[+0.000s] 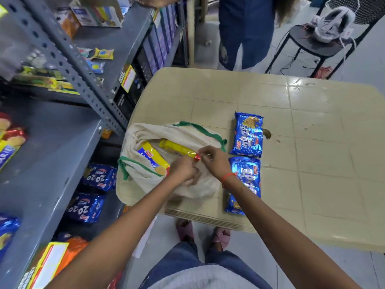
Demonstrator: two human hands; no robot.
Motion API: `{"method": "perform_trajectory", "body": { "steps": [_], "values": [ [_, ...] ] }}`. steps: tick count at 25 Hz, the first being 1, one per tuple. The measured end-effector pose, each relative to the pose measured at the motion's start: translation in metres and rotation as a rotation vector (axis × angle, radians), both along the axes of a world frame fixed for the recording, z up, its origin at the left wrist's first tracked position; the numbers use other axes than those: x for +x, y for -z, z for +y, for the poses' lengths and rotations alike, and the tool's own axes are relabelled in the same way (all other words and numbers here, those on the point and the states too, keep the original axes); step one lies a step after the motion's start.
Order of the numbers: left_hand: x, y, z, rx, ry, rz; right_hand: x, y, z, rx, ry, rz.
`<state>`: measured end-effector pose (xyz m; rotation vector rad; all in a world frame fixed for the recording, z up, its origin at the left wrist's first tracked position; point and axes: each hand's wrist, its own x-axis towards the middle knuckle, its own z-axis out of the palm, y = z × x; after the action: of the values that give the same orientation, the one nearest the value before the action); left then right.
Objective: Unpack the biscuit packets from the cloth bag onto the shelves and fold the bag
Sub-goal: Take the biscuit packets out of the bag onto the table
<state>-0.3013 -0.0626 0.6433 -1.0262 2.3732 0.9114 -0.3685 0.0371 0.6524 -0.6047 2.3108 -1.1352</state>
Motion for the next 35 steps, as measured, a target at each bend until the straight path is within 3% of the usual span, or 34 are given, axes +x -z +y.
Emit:
{"method": "perform_trajectory", "body": {
  "steps": [2,4,8,11,14,17,20,25,27,30,35],
  "values": [
    [0.026,-0.002,-0.04,-0.259,-0.02,-0.067,0.015,0.005,-0.033,0.088,-0.169,-0.113],
    [0.056,0.001,-0.066,-0.314,-0.076,-0.14,0.03,0.017,-0.063,0.188,-0.285,-0.181],
    [0.103,0.013,-0.086,-0.265,-0.164,-0.198,0.05,0.042,-0.096,0.459,-0.42,-0.091],
    [0.114,0.017,-0.096,-0.122,-0.215,-0.191,0.058,0.048,-0.107,0.51,-0.39,-0.097],
    [0.113,0.014,-0.102,0.073,-0.219,-0.153,0.055,0.051,-0.109,0.435,-0.301,-0.294],
    [0.115,0.01,-0.11,0.305,-0.417,-0.084,0.056,0.048,-0.105,0.301,-0.218,-0.453],
    [0.109,0.003,-0.115,0.566,-0.734,0.064,0.044,0.028,-0.103,0.182,-0.253,-0.32],
    [0.088,-0.019,-0.116,0.647,-0.973,0.326,0.014,-0.006,-0.081,0.099,-0.253,-0.141],
    [0.074,-0.03,-0.11,0.727,-0.996,0.351,-0.001,-0.014,-0.065,0.053,-0.222,-0.197],
    [0.048,-0.048,-0.092,0.849,-0.948,0.362,-0.026,-0.024,-0.036,-0.046,-0.184,-0.466],
    [-0.02,-0.059,-0.007,0.924,-0.713,0.497,-0.064,-0.022,0.036,-0.299,0.031,-0.637]
  ]
}}
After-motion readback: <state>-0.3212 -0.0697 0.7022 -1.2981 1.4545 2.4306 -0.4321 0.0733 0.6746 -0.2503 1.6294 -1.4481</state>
